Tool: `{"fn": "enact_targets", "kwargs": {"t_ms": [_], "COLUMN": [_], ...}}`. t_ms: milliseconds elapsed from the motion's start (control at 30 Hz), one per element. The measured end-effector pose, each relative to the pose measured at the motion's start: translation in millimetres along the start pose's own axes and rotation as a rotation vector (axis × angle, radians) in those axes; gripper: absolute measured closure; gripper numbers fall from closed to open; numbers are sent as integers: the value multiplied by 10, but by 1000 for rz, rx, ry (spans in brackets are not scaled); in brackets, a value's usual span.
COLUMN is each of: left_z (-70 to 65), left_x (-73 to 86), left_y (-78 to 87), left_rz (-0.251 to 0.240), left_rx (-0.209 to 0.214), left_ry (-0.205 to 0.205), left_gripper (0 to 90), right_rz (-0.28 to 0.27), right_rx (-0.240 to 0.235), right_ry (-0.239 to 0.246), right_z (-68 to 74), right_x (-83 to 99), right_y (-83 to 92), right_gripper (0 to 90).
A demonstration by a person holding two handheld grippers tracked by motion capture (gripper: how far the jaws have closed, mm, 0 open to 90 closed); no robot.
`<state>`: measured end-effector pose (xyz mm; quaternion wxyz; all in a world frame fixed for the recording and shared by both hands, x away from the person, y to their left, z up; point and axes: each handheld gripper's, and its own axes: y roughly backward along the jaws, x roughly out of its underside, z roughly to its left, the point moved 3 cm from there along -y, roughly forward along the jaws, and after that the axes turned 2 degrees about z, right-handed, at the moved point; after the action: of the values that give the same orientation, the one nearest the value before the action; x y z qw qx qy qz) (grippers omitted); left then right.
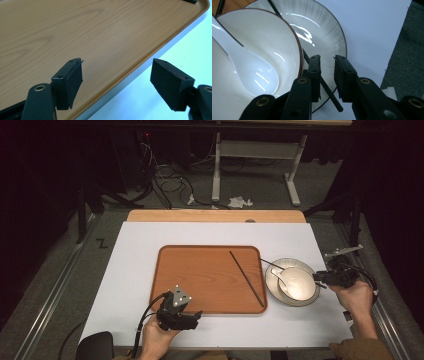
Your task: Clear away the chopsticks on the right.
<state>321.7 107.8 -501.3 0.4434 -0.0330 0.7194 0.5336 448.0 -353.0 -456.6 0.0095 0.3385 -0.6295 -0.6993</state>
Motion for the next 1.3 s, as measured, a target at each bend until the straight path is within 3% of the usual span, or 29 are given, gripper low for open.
{"fn": "enact_targets", "kwargs": {"t_ms": [200,433,933,1067,1300], "left_z": [-3,-10,-13,-14,-21], "left_x": [-13,-21,-26,-31,-51], "left_y": [-12,-19,-22,-24,-42], "left_rz": [1,1,2,1,1], "left_rx": [7,11,12,10,18], "left_ry": [-4,-11,-14,-15,-24], "left_gripper": [258,258,258,258,258], "right_rz": [69,98,94,74,-13], "right_rx": [-1,7,8,11,4], "right_ry": [22,44,40,33,22], "right_z": [28,50,28,34,56], "right_x": [35,56,78,80,57], "right_y": [-76,-145,-193,-182,-32], "right_gripper": [767,763,855,861,864]}}
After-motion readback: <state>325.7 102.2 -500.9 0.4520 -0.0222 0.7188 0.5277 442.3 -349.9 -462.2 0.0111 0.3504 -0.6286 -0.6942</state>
